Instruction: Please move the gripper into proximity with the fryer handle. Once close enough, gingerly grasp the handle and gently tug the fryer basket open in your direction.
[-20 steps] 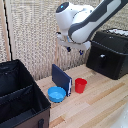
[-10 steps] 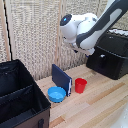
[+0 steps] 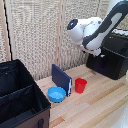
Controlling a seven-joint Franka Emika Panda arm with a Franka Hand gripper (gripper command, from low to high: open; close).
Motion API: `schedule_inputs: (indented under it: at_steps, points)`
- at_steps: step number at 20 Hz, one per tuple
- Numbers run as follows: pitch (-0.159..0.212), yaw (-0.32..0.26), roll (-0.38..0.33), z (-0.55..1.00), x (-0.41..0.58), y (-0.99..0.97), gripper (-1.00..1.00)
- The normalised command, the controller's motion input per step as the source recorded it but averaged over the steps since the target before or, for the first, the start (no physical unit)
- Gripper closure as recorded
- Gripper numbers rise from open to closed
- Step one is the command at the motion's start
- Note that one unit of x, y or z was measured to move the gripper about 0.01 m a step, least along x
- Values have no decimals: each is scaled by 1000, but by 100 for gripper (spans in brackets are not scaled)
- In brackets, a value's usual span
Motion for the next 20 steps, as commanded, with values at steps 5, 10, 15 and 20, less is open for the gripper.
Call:
schedule_inputs:
  at_steps: [5, 10, 15, 20]
  points:
    - [-9, 81, -28, -93, -50, -666, -100]
    - [-6, 127, -1, -126, -11, -678, -100]
    - [4, 173, 10, -170, 0, -691, -100]
    - [46, 170, 10, -203, 9, -585, -100]
